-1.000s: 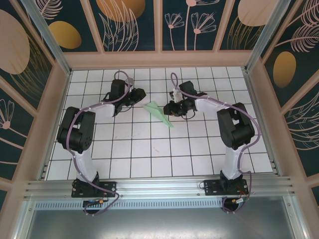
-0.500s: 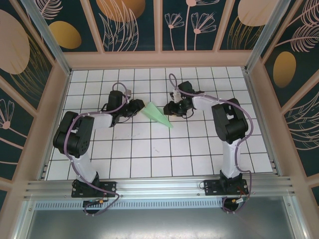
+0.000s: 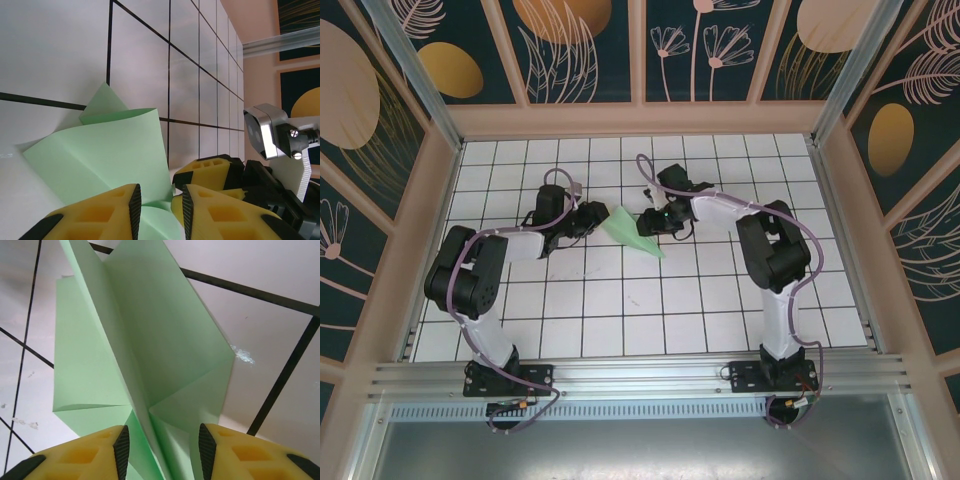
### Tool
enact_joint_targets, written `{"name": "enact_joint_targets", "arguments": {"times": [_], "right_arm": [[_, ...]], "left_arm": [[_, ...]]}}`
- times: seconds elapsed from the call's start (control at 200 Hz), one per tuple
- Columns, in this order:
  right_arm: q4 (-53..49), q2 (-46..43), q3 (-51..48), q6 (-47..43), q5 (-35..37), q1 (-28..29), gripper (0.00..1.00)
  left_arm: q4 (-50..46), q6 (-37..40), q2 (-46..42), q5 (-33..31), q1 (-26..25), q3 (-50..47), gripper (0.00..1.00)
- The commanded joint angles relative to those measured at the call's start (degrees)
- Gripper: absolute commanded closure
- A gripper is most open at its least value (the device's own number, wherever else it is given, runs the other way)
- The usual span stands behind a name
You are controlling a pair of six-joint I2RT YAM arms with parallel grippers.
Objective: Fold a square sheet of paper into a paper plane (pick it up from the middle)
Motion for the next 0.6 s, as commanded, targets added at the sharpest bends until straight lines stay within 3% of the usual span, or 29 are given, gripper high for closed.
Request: {"name": "enact_joint_targets", "arguments": {"times": [0.0,0.075,0.49,0.595], "right_arm": [[-1.14,-3.62,0.26,-1.39,2.42,1.06,0.54],[-2.08,-2.83,1.35,-2.86,-0.71,1.14,0.54],[-6.08,0.91,4.42,-5.24,4.92,4.89,0.52],[-5.29,0.37,3.75,-5.23,3.42,5.72,0.52]], "left_arm": [[-0.67,1.27,-2.08,-0.57,-0.12,-0.66,0.68],[-0.61,1.34,-1.99,-0.57,-0.17,-0.7,0.68],[-1.04,1.46,-2.06,-1.29,-0.19,-0.83,0.69],[-1.46,1.46,-2.2,-1.38,-0.17,-0.55,0.69]]}}
